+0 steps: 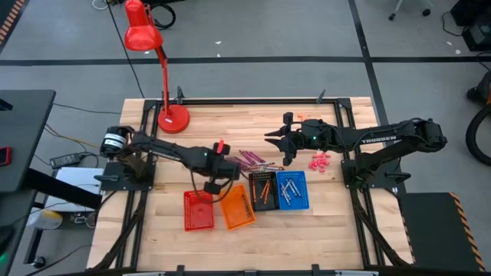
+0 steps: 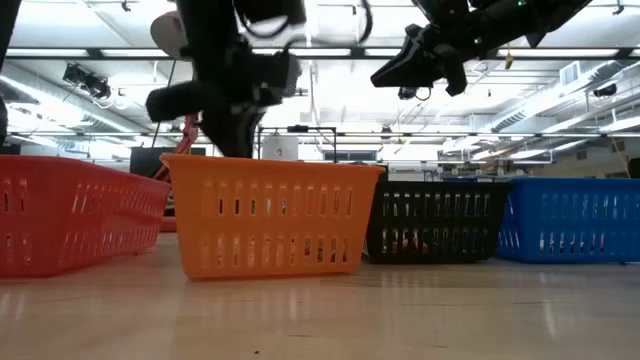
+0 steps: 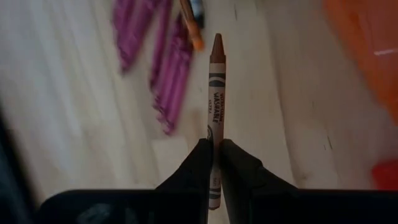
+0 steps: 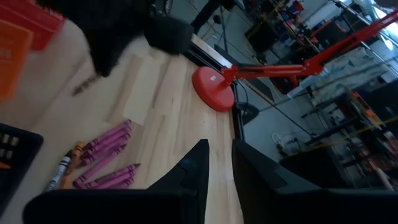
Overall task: Sort crayons
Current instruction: Put the brown crayon into the orange bin
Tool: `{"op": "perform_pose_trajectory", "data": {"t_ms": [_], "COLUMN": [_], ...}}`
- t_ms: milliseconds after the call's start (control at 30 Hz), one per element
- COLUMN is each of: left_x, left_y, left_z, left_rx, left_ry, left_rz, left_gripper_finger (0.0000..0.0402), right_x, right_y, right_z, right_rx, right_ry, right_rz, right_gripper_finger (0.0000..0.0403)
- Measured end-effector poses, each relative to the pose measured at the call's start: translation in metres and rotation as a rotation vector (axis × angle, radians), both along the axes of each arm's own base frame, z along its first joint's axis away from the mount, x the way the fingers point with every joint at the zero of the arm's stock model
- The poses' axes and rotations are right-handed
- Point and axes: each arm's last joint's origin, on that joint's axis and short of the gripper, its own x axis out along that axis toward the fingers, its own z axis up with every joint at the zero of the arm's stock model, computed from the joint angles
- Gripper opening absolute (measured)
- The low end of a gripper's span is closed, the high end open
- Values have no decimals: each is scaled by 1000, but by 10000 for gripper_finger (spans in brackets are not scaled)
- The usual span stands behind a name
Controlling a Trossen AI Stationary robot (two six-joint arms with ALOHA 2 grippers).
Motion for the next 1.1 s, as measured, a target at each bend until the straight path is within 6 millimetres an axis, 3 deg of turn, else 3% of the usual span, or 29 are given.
{"op": "perform_pose_trajectory", "data": {"t_ms": [133, 400, 633, 1100], "left_x": [5, 9, 22, 34], "left_y": [-17, -50, -63, -72], "left_z": [13, 19, 21, -42], "left_rx": [49, 73, -124, -107], "left_ry": [-45, -109, -234, -13], "left_rz": [-95, -317, -432, -502], "left_gripper_finger": [27, 27, 32, 44], "right_x": [-1, -2, -3, -4], "right_y": [-2, -5, -6, -5], "right_z": [0, 0, -1, -4], "right_rx": [-16, -58, -58, -33], "right_ry": [3, 12, 18, 49], "right_rz": [-51, -193, -198, -190], "right_gripper_finger": [74, 74, 74, 74]}}
